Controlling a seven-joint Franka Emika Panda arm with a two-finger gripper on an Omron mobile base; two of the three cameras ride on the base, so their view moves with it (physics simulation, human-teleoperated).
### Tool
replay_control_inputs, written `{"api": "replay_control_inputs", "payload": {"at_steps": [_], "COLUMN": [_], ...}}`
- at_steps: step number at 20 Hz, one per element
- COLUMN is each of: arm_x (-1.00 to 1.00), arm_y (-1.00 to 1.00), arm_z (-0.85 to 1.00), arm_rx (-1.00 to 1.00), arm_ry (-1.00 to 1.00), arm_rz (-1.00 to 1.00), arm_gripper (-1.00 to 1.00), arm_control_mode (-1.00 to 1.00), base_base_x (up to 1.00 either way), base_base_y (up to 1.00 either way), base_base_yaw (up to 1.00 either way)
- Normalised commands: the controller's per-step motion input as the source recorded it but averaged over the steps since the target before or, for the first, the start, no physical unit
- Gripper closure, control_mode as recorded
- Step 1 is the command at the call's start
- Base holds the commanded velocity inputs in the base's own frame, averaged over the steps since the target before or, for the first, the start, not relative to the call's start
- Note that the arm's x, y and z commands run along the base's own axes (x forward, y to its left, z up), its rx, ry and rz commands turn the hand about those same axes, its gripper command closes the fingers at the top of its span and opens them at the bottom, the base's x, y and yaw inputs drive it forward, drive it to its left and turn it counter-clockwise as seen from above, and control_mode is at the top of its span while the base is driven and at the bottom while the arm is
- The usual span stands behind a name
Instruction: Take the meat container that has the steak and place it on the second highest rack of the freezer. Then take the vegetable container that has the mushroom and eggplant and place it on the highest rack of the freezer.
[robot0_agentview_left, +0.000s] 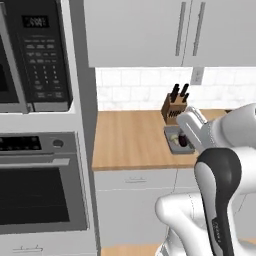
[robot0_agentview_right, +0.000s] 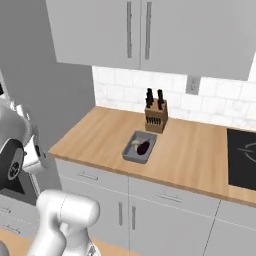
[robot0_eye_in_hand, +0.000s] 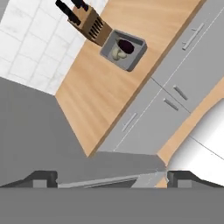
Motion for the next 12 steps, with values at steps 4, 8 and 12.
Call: {"api": "replay_control_inputs", "payload": {"at_steps": [4, 8, 12], "arm_x": [0.00, 0.47, 0.76], "arm_y": [0.00, -0.35, -0.76], "arm_z": [0.00, -0.19, -0.77], "arm_rx": [0.00, 0.00, 0.03], "arm_ry": [0.00, 0.04, 0.16], "arm_rz": [0.00, -0.09, 0.05], "arm_gripper": [-1.00, -1.00, -1.00], "arm_control_mode": [1.00, -1.00, -1.00], "base_base_x": [0.54, 0.16, 0.00], "base_base_y": [-0.20, -0.03, 0.00], "base_base_yaw": [-0.37, -0.06, 0.00]}}
